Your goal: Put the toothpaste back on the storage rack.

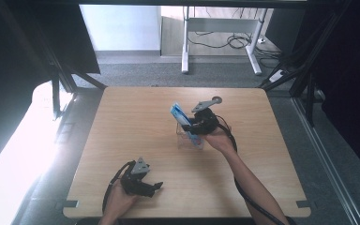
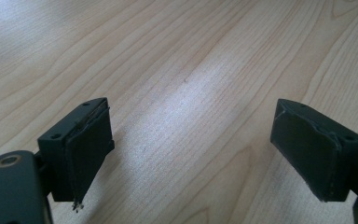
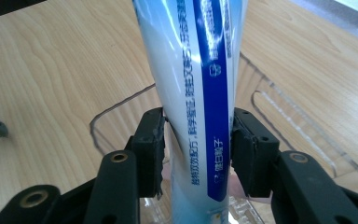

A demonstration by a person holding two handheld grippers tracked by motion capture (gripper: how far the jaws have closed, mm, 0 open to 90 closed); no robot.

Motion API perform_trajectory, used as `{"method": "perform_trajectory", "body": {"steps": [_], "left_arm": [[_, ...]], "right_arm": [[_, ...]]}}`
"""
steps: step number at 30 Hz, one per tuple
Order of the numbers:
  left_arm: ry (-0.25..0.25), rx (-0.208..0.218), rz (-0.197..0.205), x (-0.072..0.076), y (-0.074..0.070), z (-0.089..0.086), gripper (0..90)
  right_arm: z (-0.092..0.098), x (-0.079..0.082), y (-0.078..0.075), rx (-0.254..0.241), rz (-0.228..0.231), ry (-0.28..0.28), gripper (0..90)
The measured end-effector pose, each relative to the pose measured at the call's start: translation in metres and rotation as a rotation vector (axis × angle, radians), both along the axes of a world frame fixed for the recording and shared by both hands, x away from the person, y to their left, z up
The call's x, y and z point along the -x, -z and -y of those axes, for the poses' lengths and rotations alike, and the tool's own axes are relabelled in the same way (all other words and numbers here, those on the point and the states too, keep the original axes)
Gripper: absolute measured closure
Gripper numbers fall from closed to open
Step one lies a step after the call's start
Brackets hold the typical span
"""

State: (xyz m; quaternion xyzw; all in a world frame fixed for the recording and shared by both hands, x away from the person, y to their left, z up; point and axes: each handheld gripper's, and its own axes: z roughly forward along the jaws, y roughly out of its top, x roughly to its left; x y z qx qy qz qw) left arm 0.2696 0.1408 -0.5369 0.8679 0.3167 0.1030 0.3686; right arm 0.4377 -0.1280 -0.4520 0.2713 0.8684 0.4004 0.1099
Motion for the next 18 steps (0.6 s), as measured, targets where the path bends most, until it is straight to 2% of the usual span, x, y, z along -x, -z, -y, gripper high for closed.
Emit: {"method": "perform_trajectory", "body": {"steps": [6, 12, 14, 18], "left_arm": [[-0.001, 0.0, 0.0, 0.0, 0.0, 0.0, 13.0], [0.001, -0.003, 0.0, 0.0, 0.0, 0.0, 12.9], [0.001, -0.002, -0.001, 0.0, 0.0, 0.001, 12.9], [0.002, -0.005, -0.001, 0.0, 0.0, 0.001, 12.9]], "right_arm": [[0.001, 0.002, -0.003, -0.004, 0.006, 0.007, 55.0], [0.004, 0.003, -0.008, -0.005, 0.007, 0.018, 47.8], [0.005, 0.004, -0.009, -0.008, -0.01, 0.016, 45.8], [0.006, 0.006, -0.011, 0.009, 0.0, 0.018, 41.7]]}}
